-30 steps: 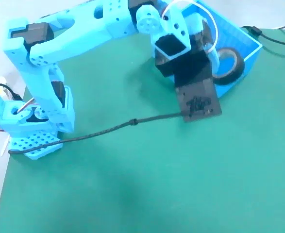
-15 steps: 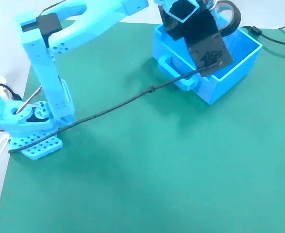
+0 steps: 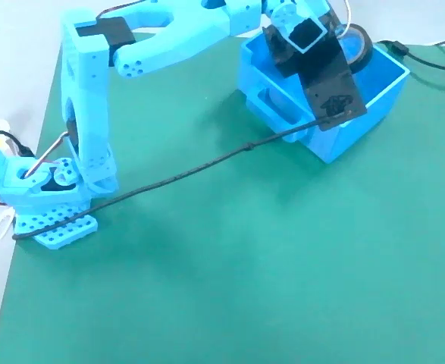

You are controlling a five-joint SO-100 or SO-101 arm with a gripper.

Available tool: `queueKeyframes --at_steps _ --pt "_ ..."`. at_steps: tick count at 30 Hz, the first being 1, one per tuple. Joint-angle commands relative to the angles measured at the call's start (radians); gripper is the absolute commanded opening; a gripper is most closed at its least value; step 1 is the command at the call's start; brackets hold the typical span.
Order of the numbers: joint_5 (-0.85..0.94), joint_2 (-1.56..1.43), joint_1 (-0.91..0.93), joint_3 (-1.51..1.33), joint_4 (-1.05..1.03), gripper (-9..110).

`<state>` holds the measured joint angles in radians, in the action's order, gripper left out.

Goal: Put the tape in the box

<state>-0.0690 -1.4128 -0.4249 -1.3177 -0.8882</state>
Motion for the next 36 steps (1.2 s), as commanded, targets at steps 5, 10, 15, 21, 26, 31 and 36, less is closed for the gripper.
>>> queueKeyframes --at_steps 5,10,15,21,26,31,36 --pt "-0.014 0.029 -0.04 0.137 0.057 0" --pt "-0.02 0.052 -0.051 0.137 0.058 0" --pt "-0.023 0.071 -0.06 0.137 0.058 0" --pt "-0.025 0.086 -0.071 0.137 0.058 0" --pt "-0.025 0.087 -0.077 0.137 0.058 0" --pt "-0.025 0.087 -0.078 0.137 0.057 0" --pt "-0.025 0.087 -0.081 0.137 0.055 0"
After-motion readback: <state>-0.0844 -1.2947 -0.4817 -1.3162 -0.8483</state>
